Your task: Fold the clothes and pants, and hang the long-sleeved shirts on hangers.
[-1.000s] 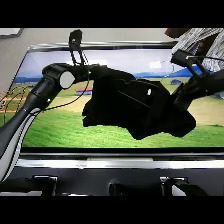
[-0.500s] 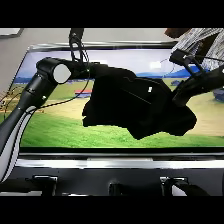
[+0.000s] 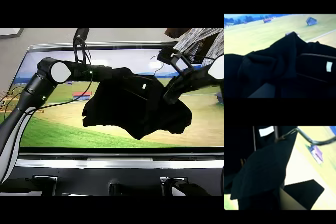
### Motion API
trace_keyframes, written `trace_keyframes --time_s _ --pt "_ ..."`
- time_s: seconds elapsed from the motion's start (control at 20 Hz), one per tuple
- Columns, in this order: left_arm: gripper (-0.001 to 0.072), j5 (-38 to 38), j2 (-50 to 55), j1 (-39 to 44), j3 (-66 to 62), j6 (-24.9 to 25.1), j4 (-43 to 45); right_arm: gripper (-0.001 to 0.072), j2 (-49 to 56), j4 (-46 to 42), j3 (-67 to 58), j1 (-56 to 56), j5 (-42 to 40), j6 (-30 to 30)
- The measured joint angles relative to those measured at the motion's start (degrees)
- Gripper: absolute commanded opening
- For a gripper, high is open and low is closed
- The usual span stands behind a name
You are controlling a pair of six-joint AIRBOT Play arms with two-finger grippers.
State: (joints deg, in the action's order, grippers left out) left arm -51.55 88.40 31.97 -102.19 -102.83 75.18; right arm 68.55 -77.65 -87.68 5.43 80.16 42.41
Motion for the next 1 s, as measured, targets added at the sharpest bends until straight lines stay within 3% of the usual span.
trace_keyframes --time_s 0.25,0.55,0.9,0.95,1.0 --pt "0.0016 -1.57 -2.40 1.27 -0.17 1.09 -0.31 0.0020 0.02 4.90 0.00 0.46 -1.33 0.66" --pt "0.0016 -11.78 -3.87 7.23 0.85 2.38 -0.28 0.0020 -0.11 7.65 0.00 0.52 -6.73 0.81" --pt "0.0034 -10.58 -4.00 15.76 7.34 1.77 -0.13 0.0021 -2.69 7.98 -0.02 0.52 -8.02 0.52" --pt "0.0171 -9.92 -3.98 16.02 7.96 1.60 -0.07 0.0021 -3.19 7.98 -0.02 0.52 -8.04 0.33" --pt "0.0409 -9.57 -4.00 16.11 8.41 1.36 -0.13 0.0021 -3.74 8.00 -0.02 0.52 -8.24 0.35"
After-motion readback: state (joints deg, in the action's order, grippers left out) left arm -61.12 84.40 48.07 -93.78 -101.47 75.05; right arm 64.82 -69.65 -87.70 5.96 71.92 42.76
